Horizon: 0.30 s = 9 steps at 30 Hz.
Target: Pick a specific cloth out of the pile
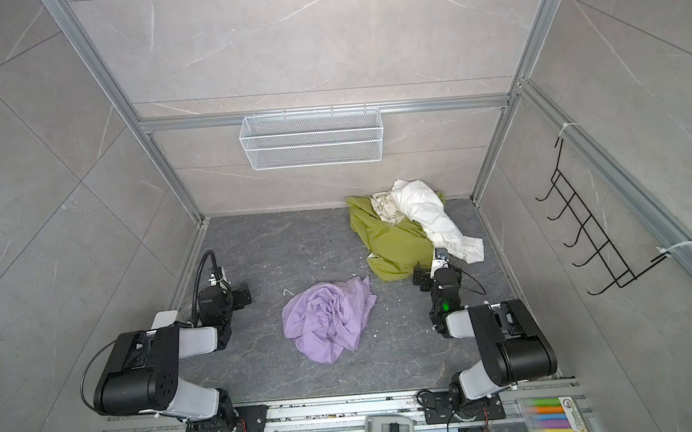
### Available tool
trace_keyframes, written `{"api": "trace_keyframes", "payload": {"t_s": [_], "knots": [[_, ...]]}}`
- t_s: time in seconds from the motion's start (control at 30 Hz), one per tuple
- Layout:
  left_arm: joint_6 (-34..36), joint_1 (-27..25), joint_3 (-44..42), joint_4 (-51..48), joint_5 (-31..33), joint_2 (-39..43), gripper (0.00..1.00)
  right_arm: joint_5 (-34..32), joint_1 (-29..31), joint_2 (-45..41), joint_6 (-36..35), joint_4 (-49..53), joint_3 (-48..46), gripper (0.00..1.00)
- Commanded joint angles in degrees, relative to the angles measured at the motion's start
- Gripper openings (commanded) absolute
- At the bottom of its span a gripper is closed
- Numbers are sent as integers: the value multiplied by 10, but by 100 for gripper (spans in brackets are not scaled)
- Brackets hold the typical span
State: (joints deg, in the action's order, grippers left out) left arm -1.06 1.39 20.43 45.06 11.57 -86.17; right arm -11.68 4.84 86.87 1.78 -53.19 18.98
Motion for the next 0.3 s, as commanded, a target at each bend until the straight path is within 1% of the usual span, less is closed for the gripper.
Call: {"api": "trace_keyframes", "payload": {"t_s": [0.0, 0.27], "knots": [[-11, 3, 3, 36, -8, 0, 100, 9, -1, 5, 8, 13, 14, 100], [-10, 3, 1, 40, -9, 2, 100, 10, -1, 4, 11, 8, 11, 100]]}}
